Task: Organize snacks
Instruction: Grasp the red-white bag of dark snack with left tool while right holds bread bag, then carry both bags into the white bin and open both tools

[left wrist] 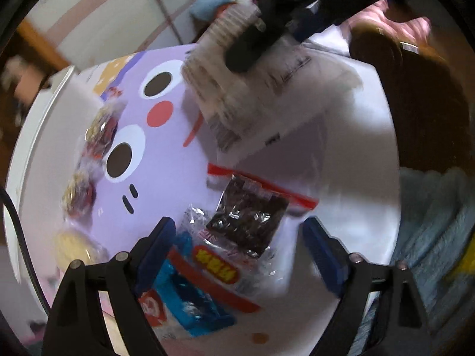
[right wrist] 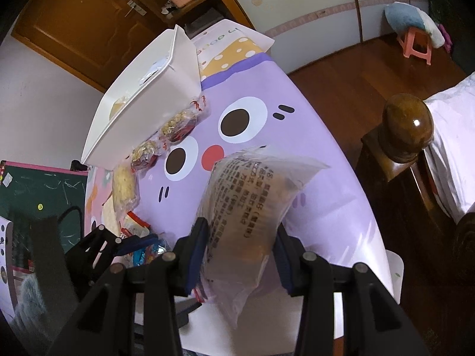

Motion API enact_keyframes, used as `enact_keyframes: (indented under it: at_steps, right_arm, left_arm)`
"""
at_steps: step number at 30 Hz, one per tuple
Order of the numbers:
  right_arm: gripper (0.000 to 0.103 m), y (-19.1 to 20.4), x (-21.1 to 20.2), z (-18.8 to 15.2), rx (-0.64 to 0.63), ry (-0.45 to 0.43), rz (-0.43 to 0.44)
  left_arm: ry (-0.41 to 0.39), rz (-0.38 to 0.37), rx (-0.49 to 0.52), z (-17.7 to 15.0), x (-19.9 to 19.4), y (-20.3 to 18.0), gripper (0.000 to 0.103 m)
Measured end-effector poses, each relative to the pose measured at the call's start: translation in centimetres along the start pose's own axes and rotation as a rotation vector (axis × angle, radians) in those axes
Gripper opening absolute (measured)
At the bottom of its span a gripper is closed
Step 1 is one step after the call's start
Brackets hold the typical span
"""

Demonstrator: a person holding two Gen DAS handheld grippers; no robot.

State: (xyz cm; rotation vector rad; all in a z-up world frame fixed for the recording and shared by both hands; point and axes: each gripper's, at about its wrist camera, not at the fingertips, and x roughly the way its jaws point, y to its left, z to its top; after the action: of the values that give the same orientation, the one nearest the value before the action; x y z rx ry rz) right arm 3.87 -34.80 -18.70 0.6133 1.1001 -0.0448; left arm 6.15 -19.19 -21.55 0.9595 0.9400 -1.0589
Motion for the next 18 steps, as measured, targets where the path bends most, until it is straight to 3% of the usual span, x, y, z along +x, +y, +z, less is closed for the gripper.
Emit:
enact_keyframes:
  at_steps: [2,3,6,11,18]
  right_arm:
    - [0.042,0.1,0.0,0.0,-0.006,-0.003,-0.004]
    - [0.042,0.1,0.0,0.0,-0.006,-0.006,-0.006]
    - [0.042,0.2,-0.1,-0.1,-0.008,-0.011,-0.008]
    - [0.042,0.9,-0.3,-0.3,-0.037,-0.019,-0.026]
    - [0.040,3.2,-0.9,-0.3,-0.105,-0.037,-0.039]
  left_arm:
    - [0.008,-0.042,0.013,0.2,0.0,0.5,0.070]
    - [0.012,-0.071,-0.001,0.4,0.1,0.9,0.055]
    - [0.006,-0.079,-0.051,1.0,0.6,1.7,0.048]
    - [-0.023,-0.057,-0.176,0.9,0.0,2.0,0.045]
    - [-0.153,-0.038,-0.451,-1.3,-4.5,5.4,0.045]
